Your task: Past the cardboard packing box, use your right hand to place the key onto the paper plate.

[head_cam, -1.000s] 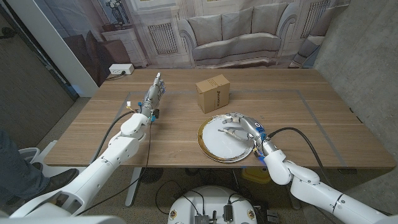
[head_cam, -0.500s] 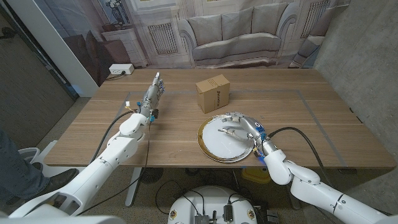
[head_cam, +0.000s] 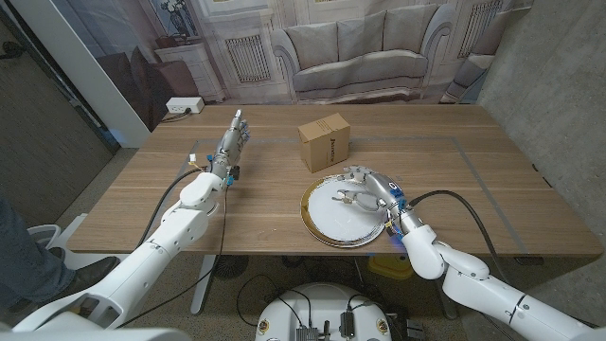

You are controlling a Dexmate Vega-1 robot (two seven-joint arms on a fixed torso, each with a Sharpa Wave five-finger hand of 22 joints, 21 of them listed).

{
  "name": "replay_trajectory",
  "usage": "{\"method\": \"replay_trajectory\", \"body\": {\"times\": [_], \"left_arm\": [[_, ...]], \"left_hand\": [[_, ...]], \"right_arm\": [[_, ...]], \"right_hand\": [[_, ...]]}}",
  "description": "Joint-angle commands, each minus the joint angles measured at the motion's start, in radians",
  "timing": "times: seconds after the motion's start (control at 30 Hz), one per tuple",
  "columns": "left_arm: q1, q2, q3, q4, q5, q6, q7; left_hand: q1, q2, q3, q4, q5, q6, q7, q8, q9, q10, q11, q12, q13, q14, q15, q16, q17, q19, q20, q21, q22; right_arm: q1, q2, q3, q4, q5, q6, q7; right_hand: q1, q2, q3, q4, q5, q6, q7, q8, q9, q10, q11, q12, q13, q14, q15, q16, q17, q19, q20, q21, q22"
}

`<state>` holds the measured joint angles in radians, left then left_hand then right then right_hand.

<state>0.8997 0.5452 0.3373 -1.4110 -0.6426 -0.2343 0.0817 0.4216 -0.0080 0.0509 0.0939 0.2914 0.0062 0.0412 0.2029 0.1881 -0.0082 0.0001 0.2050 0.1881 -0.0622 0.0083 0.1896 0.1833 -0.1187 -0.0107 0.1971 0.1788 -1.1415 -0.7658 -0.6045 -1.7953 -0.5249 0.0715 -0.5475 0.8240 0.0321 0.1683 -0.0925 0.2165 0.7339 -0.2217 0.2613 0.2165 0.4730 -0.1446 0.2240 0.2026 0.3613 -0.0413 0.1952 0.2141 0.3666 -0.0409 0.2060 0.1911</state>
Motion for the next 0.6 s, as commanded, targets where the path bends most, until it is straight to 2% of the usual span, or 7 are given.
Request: {"method": "replay_trajectory", "body": {"times": [0.03, 0.6], "left_arm": [[-0.001, 0.001, -0.002, 0.015, -0.004, -0.011, -0.015], [0.006, -0.005, -0.006, 0.022, -0.012, -0.022, -0.018]], "left_hand": [[0.004, 0.007, -0.007, 0.005, -0.004, 0.003, -0.001, -0.003, 0.002, 0.003, 0.002, 0.002, 0.006, -0.005, 0.001, 0.000, 0.002, -0.008, -0.002, 0.001, 0.002], [0.005, 0.008, -0.010, 0.005, -0.004, 0.004, -0.002, -0.003, 0.002, 0.003, 0.001, 0.002, 0.006, -0.005, 0.002, 0.000, 0.002, -0.009, -0.003, 0.001, 0.002]], "right_arm": [[-0.013, -0.010, 0.020, -0.046, -0.037, -0.015, -0.018], [-0.018, -0.016, 0.039, -0.072, -0.053, -0.025, -0.011]], "right_hand": [[-0.009, 0.000, -0.001, 0.007, 0.006, -0.005, 0.000, -0.002, 0.002, 0.006, 0.003, 0.008, 0.004, -0.001, -0.051, 0.000, -0.001, -0.005, -0.022, 0.000, 0.001], [-0.024, 0.003, -0.004, 0.015, 0.007, -0.007, 0.000, -0.004, 0.006, 0.006, 0.003, 0.010, 0.004, -0.001, -0.050, 0.001, -0.001, -0.005, -0.021, 0.001, 0.001]]}}
